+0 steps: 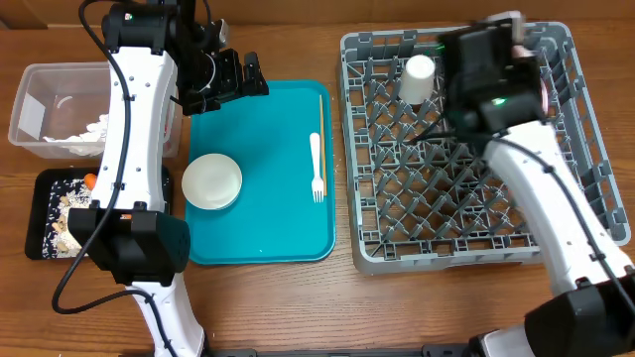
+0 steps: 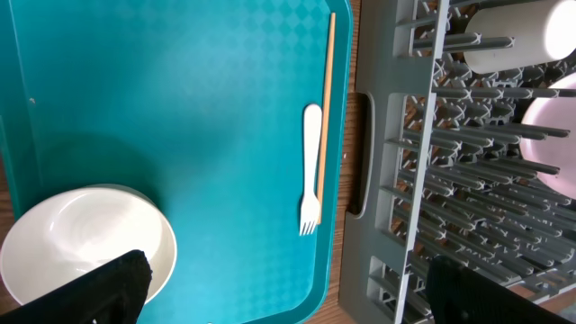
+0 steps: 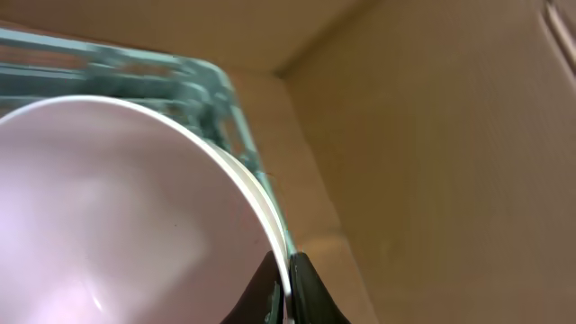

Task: Sort waste into correct bins and load items into the dishwasher rack
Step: 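Lift the pink bowl with the right gripper and carry it into the rack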

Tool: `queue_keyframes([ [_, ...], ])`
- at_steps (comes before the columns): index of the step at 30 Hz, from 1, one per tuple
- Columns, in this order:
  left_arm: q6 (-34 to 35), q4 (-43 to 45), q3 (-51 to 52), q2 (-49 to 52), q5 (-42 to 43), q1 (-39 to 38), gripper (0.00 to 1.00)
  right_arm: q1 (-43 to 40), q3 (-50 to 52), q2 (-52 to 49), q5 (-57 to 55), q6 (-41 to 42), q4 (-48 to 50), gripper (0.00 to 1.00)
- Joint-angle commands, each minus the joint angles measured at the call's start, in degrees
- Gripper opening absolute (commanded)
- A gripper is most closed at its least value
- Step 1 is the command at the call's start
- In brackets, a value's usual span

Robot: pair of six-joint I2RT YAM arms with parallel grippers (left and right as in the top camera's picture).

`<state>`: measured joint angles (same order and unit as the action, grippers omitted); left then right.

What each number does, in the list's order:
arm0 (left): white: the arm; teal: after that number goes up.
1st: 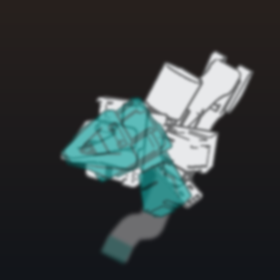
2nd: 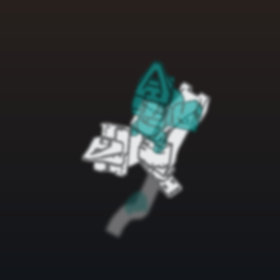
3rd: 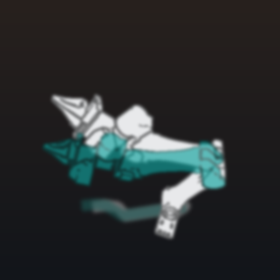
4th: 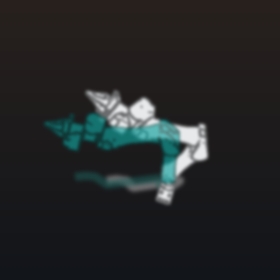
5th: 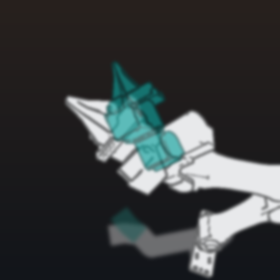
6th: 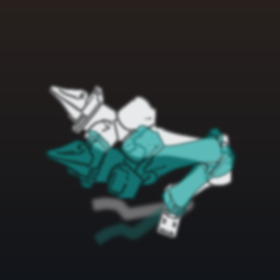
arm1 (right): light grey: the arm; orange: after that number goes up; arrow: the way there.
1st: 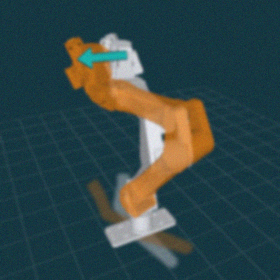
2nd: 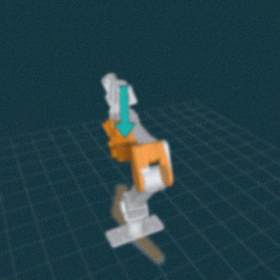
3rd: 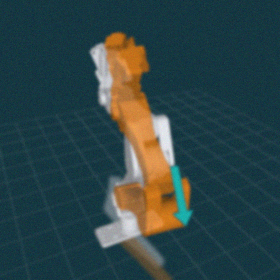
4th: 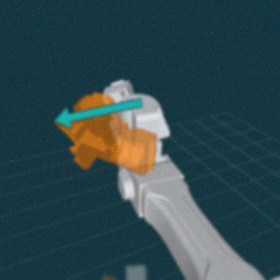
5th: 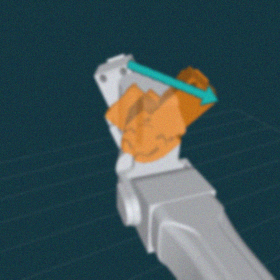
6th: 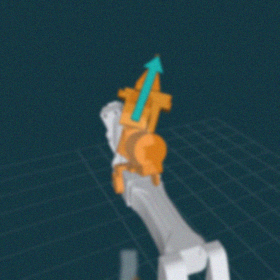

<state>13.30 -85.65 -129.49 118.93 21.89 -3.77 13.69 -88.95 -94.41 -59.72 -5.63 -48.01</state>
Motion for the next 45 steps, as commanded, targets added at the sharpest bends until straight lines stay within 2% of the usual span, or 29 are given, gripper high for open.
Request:
queue_keyframes([
  [1, -0.5, 0.2, -1.3, -1.8, 0.0, -0.3, 1.00, -2.7, -1.1, -0.4, 0.3, 4.5, 0.4, 0.04],
  [8, -0.5, 0.2, -1.3, -1.8, 0.0, -0.3, 1.00, -2.9, -1.0, -5.1, -0.4, 4.9, 1.4, 0.04],
  [14, -0.5, 0.2, -1.3, -1.8, 0.0, -0.3, 1.00, 0.5, -1.0, -12.7, -10.4, 4.5, 2.9, 0.04],
  [23, -0.5, 0.2, -1.3, -1.8, 0.0, -0.3, 1.00, 5.0, -1.0, -20.0, -15.3, 4.0, 0.7, 0.04],
  [36, -0.5, 0.2, -1.3, -1.8, 0.0, -0.3, 1.00, 10.6, -1.0, -22.4, -14.4, 9.4, -7.8, 0.04],
  [45, -0.5, 0.2, -1.3, -1.8, 0.0, -0.3, 1.00, 11.2, -1.0, -22.4, -8.4, 18.5, -15.4, 0.04],
])
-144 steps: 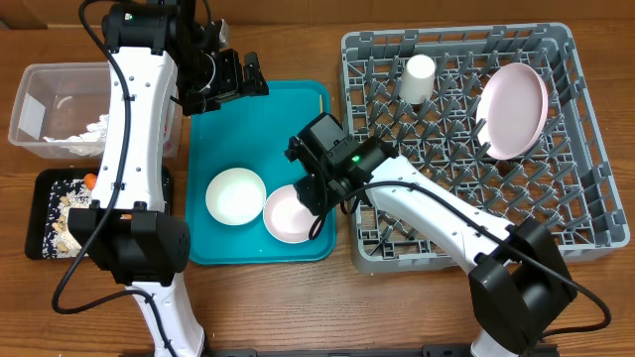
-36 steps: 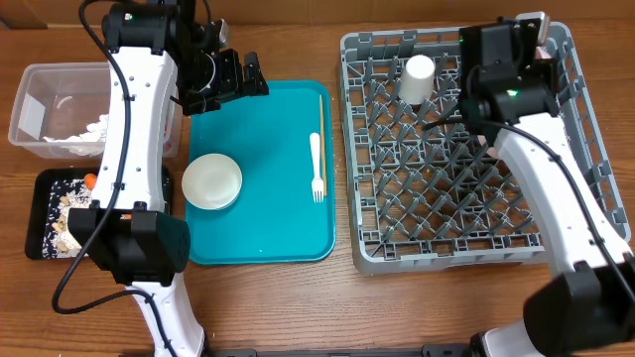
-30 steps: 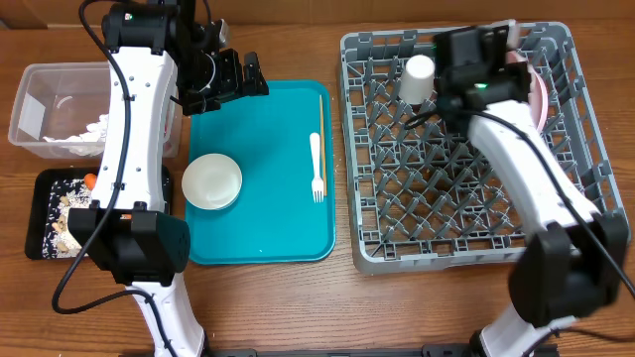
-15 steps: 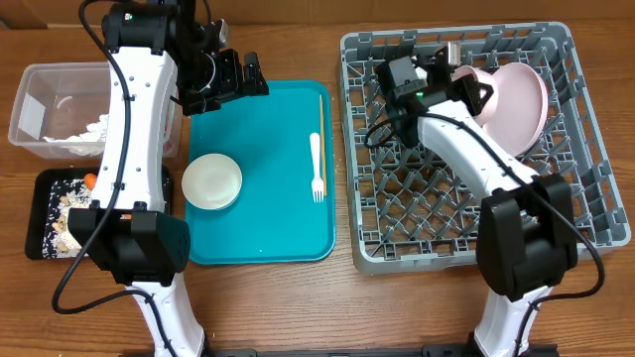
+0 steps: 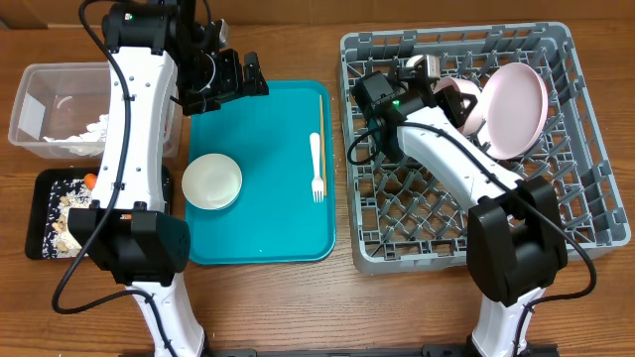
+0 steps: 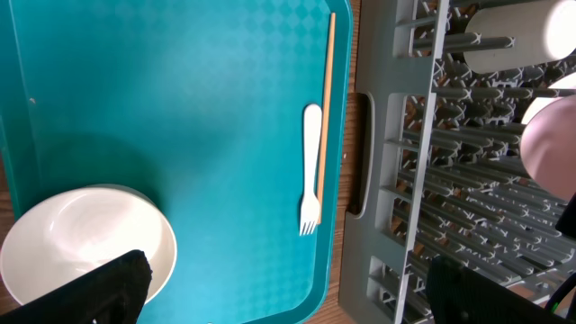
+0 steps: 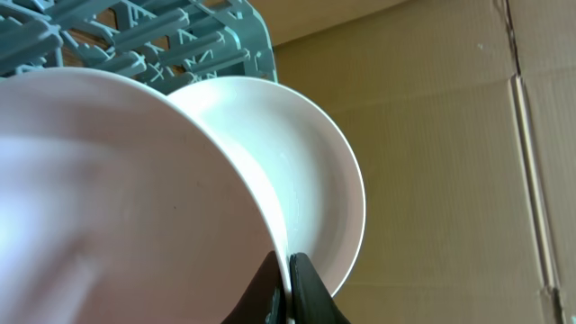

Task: Sort waste into correct bins and load items into the dishwasher rack
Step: 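Lift the pink bowl with the right gripper and carry it into the rack, then lower the pink bowl upside down in the rack and release it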

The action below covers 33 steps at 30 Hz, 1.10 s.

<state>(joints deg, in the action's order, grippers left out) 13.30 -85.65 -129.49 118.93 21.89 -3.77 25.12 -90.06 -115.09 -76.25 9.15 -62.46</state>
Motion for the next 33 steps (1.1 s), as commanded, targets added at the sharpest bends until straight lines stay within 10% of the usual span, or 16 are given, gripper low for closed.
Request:
queue_keyframes([
  [1, -0.5, 0.2, -1.3, -1.8, 0.0, -0.3, 1.00, -0.2, 0.1, -1.7, 8.0, 3.8, -1.0, 0.04],
  [33, -0.5, 0.2, -1.3, -1.8, 0.0, -0.3, 1.00, 1.0, 3.9, -2.1, -12.4, -3.2, 5.1, 0.04],
])
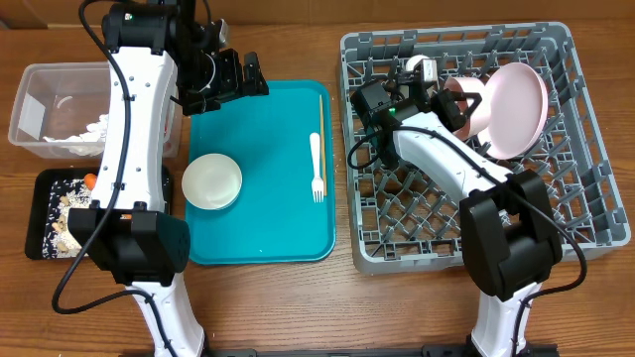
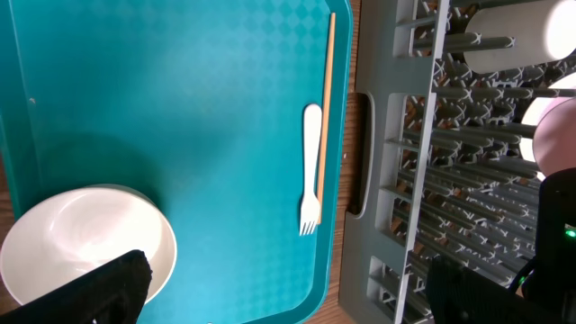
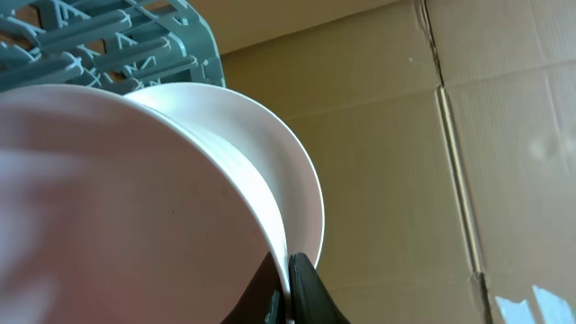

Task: Sort waste into correct bins and load items into the dishwasher rack
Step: 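Lower the pink bowl upside down in the rack and release it, then swing the right gripper left over the teal tray to the white bowl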

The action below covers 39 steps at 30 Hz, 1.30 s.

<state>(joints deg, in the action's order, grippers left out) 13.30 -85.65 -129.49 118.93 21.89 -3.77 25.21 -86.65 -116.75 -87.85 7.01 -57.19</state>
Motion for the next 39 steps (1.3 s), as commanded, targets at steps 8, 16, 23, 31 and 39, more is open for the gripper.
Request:
queue_keyframes([
  [8, -0.5, 0.2, -1.3, -1.8, 0.0, -0.3, 1.00, 5.6, 1.4, -1.6, 2.6, -1.0, 0.3, 0.04],
  [16, -0.5, 0.2, -1.3, -1.8, 0.0, -0.3, 1.00, 7.1, 3.1, -2.6, 2.4, -1.1, -0.2, 0.04],
  [23, -0.5, 0.2, -1.3, -1.8, 0.0, -0.3, 1.00, 9.4, 3.0, -2.6, 2.4, -1.1, -0.8, 0.21],
  [31, -0.5, 0.2, -1.3, -1.8, 0.0, -0.3, 1.00, 12.4, 3.0, -2.2, 2.4, -1.0, -1.5, 0.76],
  [39, -0.5, 0.2, -1.3, -1.8, 0.0, -0.3, 1.00, 12.7, 1.7, 4.1, 8.3, -0.9, -2.2, 0.81],
])
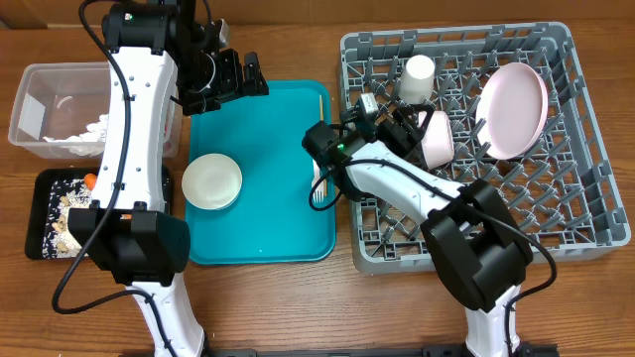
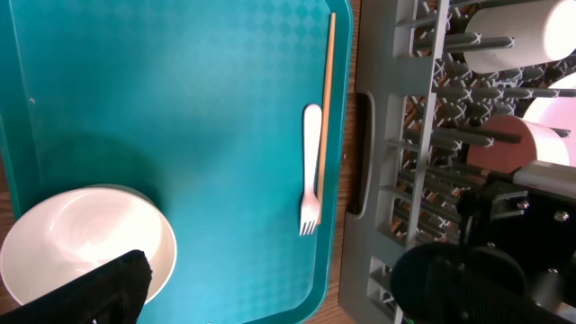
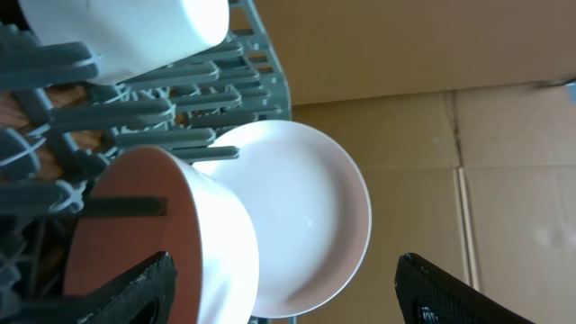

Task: Sort waste into correct bins and load items into the dishwasher rack
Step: 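Swing the right gripper left over the teal tray to the white bowl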

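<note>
A pink bowl (image 1: pixel 435 137) lies on its side among the tines of the grey dishwasher rack (image 1: pixel 585 198), its brown base (image 3: pixel 135 234) facing my right wrist camera. Behind it a pink plate (image 1: pixel 513 96) stands on edge, and a white cup (image 1: pixel 417 77) sits at the rack's back. My right gripper (image 1: pixel 402 121) is open just left of the bowl, holding nothing. On the teal tray (image 1: pixel 260 228) are a white bowl (image 1: pixel 211 180), a white fork (image 2: pixel 310 166) and a wooden chopstick (image 2: pixel 328 90). My left gripper (image 1: pixel 238 74) hangs open above the tray's far left corner.
A clear bin (image 1: pixel 55 104) with white scraps stands at the far left. In front of it is a black tray (image 1: pixel 45 213) of food waste. My right arm (image 1: pixel 332 149) reaches across the tray's right edge, over part of the fork.
My right gripper was shut on the pink bowl's rim beside the plate. Now it is open, drawn back to the left, and the bowl rests in the rack. The left arm has not moved.
My right gripper first held the pink bowl by its rim high over the rack's back. Then it held the bowl close to the standing pink plate, and still did a moment later. Now the bowl lies in the rack and the gripper is open.
</note>
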Tool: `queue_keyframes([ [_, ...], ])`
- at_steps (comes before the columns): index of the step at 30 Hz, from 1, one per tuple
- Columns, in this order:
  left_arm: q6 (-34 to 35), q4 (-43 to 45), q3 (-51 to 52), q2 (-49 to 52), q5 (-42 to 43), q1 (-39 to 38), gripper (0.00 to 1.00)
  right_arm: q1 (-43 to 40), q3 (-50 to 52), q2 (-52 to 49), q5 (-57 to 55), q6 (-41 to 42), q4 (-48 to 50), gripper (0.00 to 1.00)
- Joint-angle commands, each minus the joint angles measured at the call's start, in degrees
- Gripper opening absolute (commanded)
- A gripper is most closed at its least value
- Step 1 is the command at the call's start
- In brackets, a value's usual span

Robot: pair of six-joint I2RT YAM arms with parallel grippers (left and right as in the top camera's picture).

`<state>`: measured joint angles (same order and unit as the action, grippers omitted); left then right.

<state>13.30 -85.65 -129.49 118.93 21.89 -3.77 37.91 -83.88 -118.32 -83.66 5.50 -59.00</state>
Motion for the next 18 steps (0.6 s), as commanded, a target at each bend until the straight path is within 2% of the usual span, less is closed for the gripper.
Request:
queue_keyframes([
  [1, -0.5, 0.2, -1.3, -1.8, 0.0, -0.3, 1.00, 0.0, -1.5, 7.1, 6.4, 0.9, -0.7, 0.81],
  [5, -0.5, 0.2, -1.3, -1.8, 0.0, -0.3, 1.00, 0.0, -3.7, 14.5, 19.2, 5.1, -2.9, 0.82],
  [10, -0.5, 0.2, -1.3, -1.8, 0.0, -0.3, 1.00, 0.0, -4.8, 23.5, 44.4, 5.2, -3.1, 0.81],
  [12, -0.5, 0.2, -1.3, -1.8, 0.0, -0.3, 1.00, 0.0, -4.8, 26.6, 55.7, 5.6, -2.6, 0.77],
  [18, -0.5, 0.2, -1.3, -1.8, 0.0, -0.3, 1.00, 0.0, -4.3, 28.5, 78.3, 11.3, 3.7, 0.73],
])
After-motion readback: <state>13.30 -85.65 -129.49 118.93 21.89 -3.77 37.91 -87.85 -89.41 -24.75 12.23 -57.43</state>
